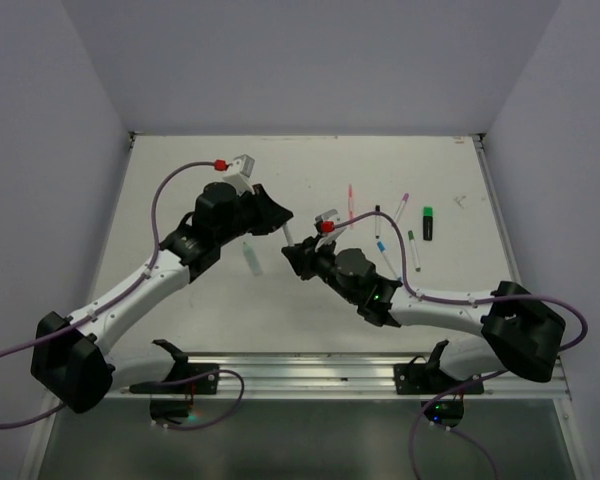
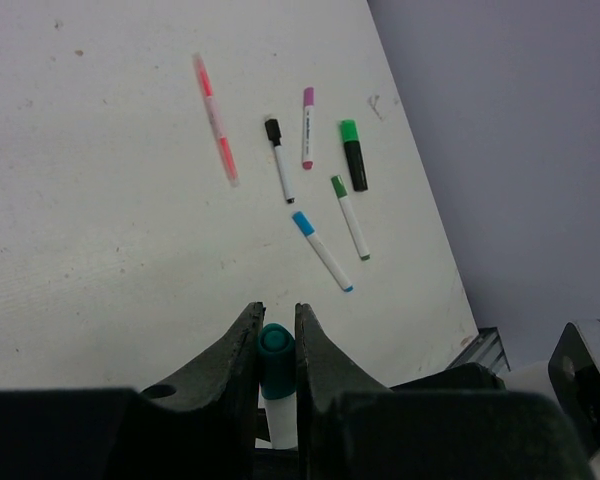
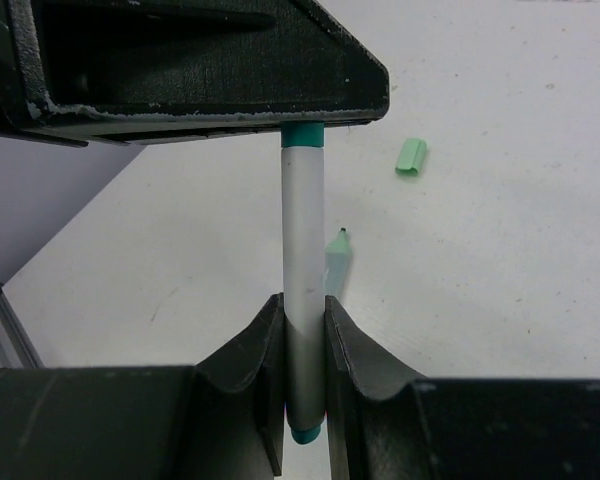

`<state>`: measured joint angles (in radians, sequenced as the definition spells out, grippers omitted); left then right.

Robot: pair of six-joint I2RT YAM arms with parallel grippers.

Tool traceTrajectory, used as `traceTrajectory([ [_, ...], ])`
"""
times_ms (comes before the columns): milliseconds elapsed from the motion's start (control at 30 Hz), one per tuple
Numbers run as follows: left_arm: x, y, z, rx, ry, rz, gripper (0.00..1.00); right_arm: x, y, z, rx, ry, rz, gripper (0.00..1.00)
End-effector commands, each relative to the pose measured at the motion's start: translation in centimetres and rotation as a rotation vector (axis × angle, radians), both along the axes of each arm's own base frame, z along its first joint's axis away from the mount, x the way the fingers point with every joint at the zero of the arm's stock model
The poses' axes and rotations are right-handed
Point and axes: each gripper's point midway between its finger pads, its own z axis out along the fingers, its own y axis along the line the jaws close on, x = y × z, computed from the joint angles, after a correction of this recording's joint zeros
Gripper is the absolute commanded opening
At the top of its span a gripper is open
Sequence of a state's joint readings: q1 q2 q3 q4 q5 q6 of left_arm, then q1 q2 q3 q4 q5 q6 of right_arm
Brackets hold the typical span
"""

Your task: Open the pen caps

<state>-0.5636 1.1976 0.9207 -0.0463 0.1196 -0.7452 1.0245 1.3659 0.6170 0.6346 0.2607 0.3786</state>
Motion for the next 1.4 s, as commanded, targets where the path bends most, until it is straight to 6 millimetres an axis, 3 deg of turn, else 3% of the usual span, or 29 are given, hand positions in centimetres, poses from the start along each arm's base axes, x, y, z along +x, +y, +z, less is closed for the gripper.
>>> traceTrajectory([
  [0,6.0,6.2,17.3,-0.227,-0.471,0.329,0.0,-4.1,-3.7,-11.3,-0.313,0.212,0.052,0.0],
  [367,6.2,9.7,24.5,-0.39,-0.558,0.487,0.0,-4.6,-2.9,-11.8,-0.316,0.213,0.083,0.0],
  [1000,7.1,14.0,32.8,-0.446,-0.718,0.6,0.0,-5.6,-2.2,-11.9,-0.295,0.206,0.149,0.0],
  [1133,7.2,14.2,32.8,-0.44,-0.72,0.589,0.0,-5.7,-2.1,-11.5,-0.28,0.198,0.152,0.0],
  [1233,7.6,13.5,31.3,-0.412,-0.688,0.546,0.0,-5.6,-2.2,-10.3,-0.249,0.182,0.145,0.0],
  [1367,8.7,11.7,26.5,-0.315,-0.59,0.472,0.0,-5.1,-2.6,-8.5,-0.227,0.158,0.11,0.0],
])
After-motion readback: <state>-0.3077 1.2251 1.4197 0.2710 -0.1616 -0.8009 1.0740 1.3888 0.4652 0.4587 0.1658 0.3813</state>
